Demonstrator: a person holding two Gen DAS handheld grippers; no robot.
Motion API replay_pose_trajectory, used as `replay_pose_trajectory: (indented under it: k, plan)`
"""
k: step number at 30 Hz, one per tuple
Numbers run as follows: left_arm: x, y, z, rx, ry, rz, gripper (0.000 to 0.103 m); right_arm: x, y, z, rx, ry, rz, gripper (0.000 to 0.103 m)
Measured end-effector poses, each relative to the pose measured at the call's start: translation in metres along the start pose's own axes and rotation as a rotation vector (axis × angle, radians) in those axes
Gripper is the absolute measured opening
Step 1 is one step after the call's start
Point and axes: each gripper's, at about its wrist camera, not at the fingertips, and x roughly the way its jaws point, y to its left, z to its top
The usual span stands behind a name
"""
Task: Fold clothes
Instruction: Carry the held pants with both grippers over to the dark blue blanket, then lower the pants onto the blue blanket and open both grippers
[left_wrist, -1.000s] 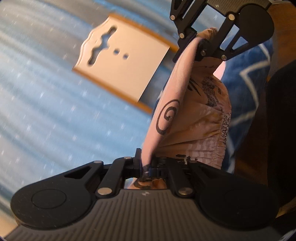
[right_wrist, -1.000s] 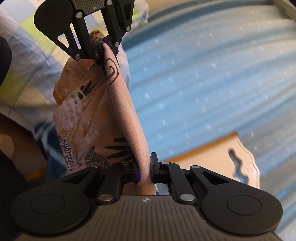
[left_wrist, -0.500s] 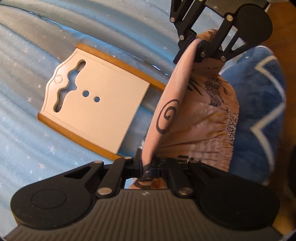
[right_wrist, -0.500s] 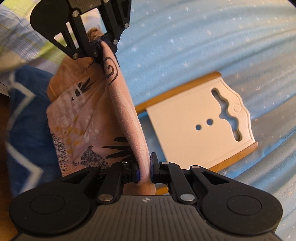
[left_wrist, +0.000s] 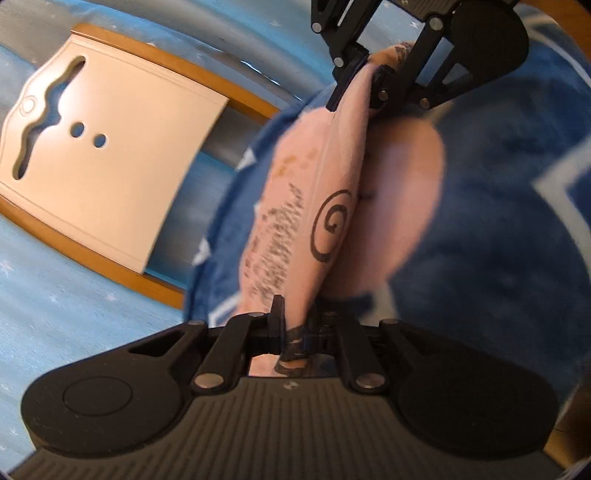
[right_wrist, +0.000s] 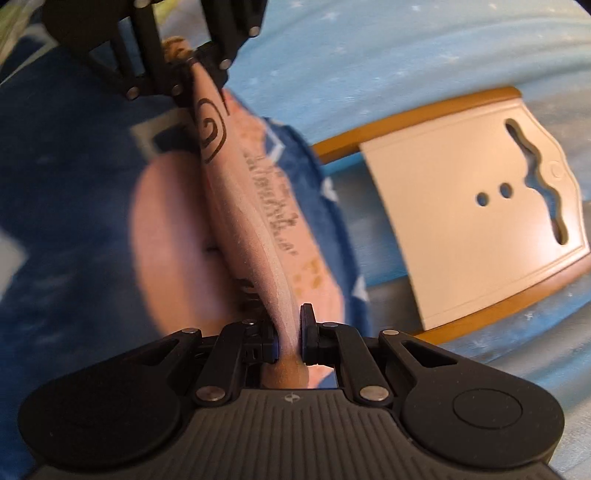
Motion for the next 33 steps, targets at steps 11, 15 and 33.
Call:
replay_pose_trajectory:
  k: [11,15,33]
  plan:
    - [-0.028,-0.022,-0.034,0.030,0.010,0.052,0.016,-0.033,0.008,-0.031,-0.023,0.060,0.000,0.014]
    - [-0.025,-0.020,-0.030,0.045,0.013,0.056,0.012,-0.026,0.002,-0.029,-0.002,0.081,0.026,0.006]
    - [-0.032,-0.023,-0.048,0.014,0.024,0.059,0.011,-0.048,0.013,-0.025,0.019,0.112,0.019,0.017]
